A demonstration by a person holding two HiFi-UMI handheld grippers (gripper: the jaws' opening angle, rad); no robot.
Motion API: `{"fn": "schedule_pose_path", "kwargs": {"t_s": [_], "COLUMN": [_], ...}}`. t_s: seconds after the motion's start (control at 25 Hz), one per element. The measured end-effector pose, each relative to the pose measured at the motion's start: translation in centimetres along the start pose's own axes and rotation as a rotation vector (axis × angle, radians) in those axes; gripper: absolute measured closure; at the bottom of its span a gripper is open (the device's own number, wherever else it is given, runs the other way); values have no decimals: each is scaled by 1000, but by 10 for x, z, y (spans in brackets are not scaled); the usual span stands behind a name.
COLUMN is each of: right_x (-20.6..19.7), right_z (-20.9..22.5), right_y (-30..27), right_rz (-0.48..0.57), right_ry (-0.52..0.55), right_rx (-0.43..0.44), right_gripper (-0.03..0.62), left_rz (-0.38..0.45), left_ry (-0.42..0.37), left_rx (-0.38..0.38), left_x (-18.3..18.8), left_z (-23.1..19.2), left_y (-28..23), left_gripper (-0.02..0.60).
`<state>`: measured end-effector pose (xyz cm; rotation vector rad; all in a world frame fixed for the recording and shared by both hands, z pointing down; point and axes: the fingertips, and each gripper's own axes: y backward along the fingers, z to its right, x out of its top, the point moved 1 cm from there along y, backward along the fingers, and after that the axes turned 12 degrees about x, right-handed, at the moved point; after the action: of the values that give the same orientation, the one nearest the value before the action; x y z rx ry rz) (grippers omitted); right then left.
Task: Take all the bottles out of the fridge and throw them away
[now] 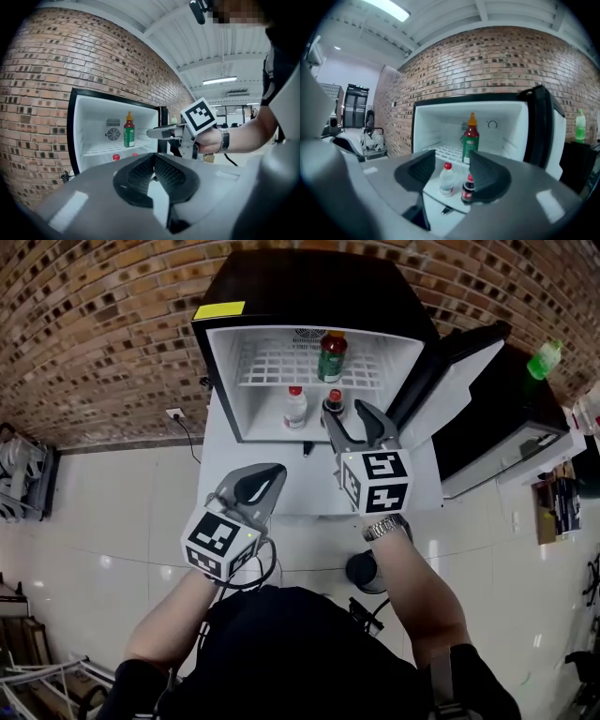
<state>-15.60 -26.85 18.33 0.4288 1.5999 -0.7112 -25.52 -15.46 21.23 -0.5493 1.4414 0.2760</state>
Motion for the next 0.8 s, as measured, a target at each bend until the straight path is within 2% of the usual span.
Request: {"fn": "schedule_pose_path", "kwargs": {"t_s": [0.44, 0.8], "right_x": [-3, -7], "right_z": [63, 94], "right_y": [-92, -139], "right_rz": [-67, -105], "right_ry": [-15, -44], "right_rx": [-122, -157], "right_gripper": [284, 276], "left_rz": [-29, -56], "left_ry": [-1, 8], "left_rx": [-4, 14], "left_x": [-10, -15], "left_z": [-66, -106], "left_y": [-13, -20], "left_gripper": [578, 578]}}
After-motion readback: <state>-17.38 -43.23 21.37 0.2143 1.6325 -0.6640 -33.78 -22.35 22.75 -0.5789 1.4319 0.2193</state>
